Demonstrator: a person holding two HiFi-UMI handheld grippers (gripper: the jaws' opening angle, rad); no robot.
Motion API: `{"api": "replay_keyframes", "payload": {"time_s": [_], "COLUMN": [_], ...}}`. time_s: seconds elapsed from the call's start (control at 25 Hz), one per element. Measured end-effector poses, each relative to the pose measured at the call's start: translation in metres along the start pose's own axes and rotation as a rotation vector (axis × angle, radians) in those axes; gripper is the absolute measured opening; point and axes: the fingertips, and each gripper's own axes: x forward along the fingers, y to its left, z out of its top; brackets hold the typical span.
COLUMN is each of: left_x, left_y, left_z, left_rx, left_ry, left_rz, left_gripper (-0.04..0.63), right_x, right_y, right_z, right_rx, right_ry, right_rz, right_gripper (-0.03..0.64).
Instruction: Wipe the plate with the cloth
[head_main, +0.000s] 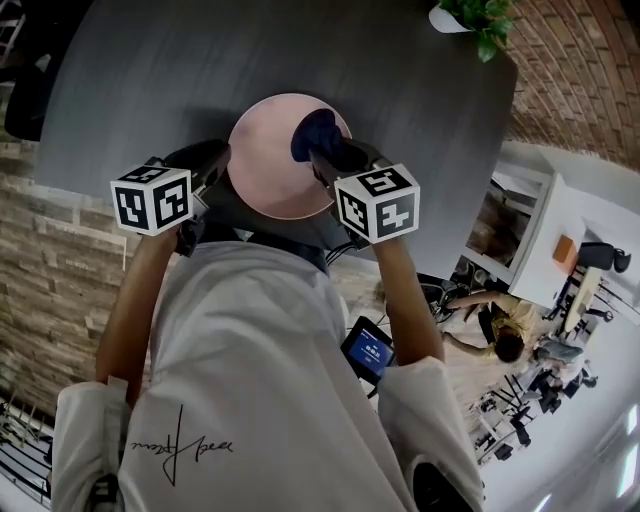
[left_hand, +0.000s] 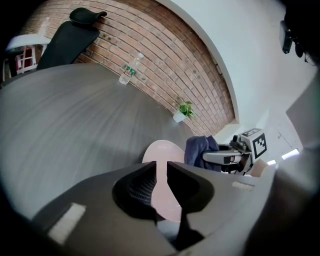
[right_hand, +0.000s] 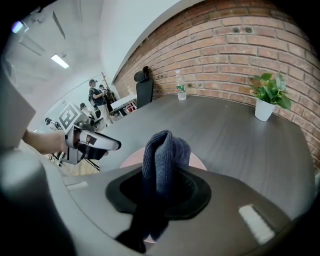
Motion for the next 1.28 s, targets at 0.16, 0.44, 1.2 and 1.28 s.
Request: {"api": "replay_keyframes", "payload": {"time_s": [0.16,0.44,1.2,1.28], "left_x": [-0.002,-0.007,-0.024,-0.024], "left_y": [-0.030,-0.071,-0.132,-0.136], "left_z": [0.006,0.014,0.049,0.052], "left_rx": [0.053,0.184,0.271,0.278], "left_ry": [0.004,0.001,-0.131,-0.138], "left_rz": [-0.074,-0.122,-0.186,-0.185], "left_gripper": [0.062,0.014,0.011,0.011], "right_x": [-0.015,-0.046,-0.125,-0.129], "right_y": [0.010,0.023,0.030,0.034], "right_z": [0.010,0.019,0.013,0.019], "right_rx": [-0.024,-0.003,0.034,0.031], "right_ry": [-0.066,-0.141,-0.287,-0.317], "right_rz": [-0.018,-0.035,-0.106,-0.090], "right_gripper": [0.089,0.087,0.077,0.077]}}
